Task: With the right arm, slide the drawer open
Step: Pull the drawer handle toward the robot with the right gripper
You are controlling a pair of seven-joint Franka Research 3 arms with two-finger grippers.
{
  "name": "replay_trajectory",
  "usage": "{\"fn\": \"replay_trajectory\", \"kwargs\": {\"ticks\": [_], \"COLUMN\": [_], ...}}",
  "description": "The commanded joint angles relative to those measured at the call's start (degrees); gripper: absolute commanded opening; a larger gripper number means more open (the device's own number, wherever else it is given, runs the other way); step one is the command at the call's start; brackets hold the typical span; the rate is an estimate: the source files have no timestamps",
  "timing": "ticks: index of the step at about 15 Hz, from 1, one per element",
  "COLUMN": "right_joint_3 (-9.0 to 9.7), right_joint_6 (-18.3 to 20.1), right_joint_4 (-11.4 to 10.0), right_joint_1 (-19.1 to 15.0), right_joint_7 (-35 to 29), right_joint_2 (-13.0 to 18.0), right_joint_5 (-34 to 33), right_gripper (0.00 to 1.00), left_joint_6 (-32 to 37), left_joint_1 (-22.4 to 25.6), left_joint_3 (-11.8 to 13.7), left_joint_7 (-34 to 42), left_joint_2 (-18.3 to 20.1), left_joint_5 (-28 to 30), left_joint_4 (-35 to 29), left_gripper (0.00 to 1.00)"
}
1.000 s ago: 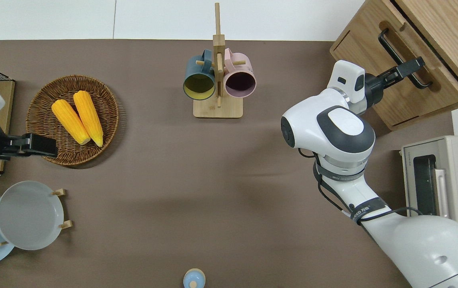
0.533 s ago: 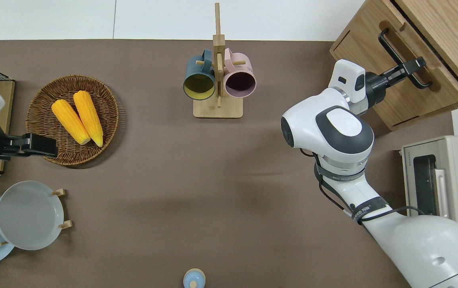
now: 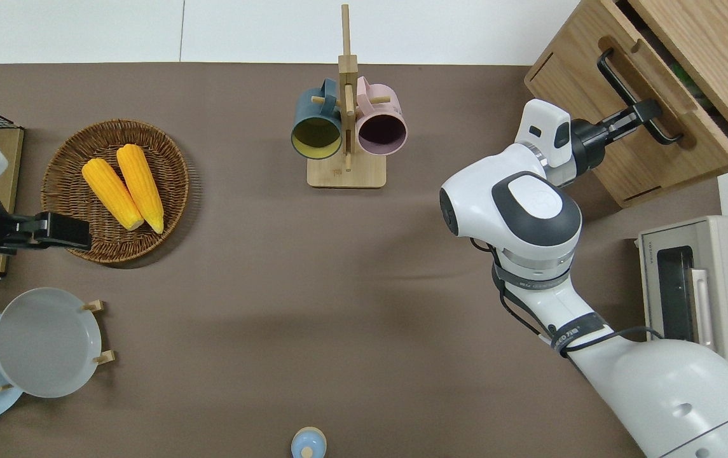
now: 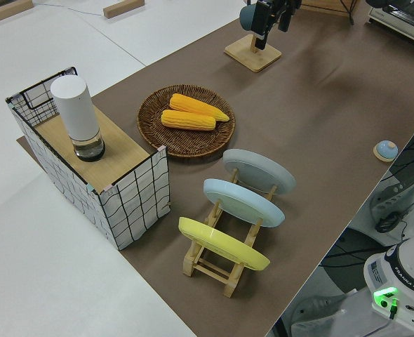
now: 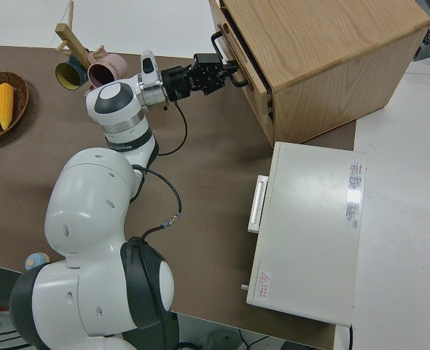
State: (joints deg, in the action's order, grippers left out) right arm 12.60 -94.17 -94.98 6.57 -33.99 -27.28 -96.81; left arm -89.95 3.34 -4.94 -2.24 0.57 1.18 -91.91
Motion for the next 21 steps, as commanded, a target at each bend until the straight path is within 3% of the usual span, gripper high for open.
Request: {"fn": "replay_trajectory", "kwargs": {"ticks": [1, 4, 8, 10, 14, 16, 18, 21], "right_joint_3": [0.93, 2.25, 2.51, 3.74, 6.38, 9.09, 10.16, 13.49], "right_joint_6": [3.72, 5.57, 7.59, 9.43, 13.56, 16.72, 19.1, 23.32], "right_joint_4": [-0.03, -0.03, -0.38, -0.74, -0.83, -0.83, -0.83, -0.74], "right_joint_1": [0.38, 0.38, 1.17, 1.34, 2.48, 2.49, 3.36, 3.98], "right_joint_7": [-0.02, 0.15, 0.42, 0.5, 0.42, 0.85, 1.12, 1.21], "right_joint_2": [0.74, 0.82, 1.0, 1.09, 1.53, 1.53, 1.7, 1.79], "right_joint_5": [-0.49, 0.04, 0.57, 0.57, 3.11, 3.64, 5.48, 7.15], "right_gripper": [0.109, 0.109, 0.115, 0.129, 0.146, 0.152, 0.163, 0.18], "left_joint_6": [0.65, 0.65, 0.74, 0.74, 0.65, 0.74, 0.74, 0.65], "left_joint_1": [-0.26, -0.35, -0.26, -0.26, -0.26, -0.35, -0.35, -0.26], "left_joint_3": [0.28, 0.28, 0.28, 0.28, 0.28, 0.28, 0.28, 0.28], "left_joint_7": [0.4, 0.4, 0.4, 0.4, 0.4, 0.4, 0.4, 0.4], "left_joint_2": [0.57, 0.57, 0.57, 0.57, 0.57, 0.57, 0.57, 0.57], "left_joint_5": [-0.65, -0.65, -0.65, -0.65, -0.65, -0.65, -0.65, -0.65], "left_joint_4": [-0.28, -0.28, -0.28, -0.28, -0.28, -0.28, -0.28, -0.28], "left_gripper": [1.0, 1.0, 1.0, 1.0, 1.0, 1.0, 1.0, 1.0]}}
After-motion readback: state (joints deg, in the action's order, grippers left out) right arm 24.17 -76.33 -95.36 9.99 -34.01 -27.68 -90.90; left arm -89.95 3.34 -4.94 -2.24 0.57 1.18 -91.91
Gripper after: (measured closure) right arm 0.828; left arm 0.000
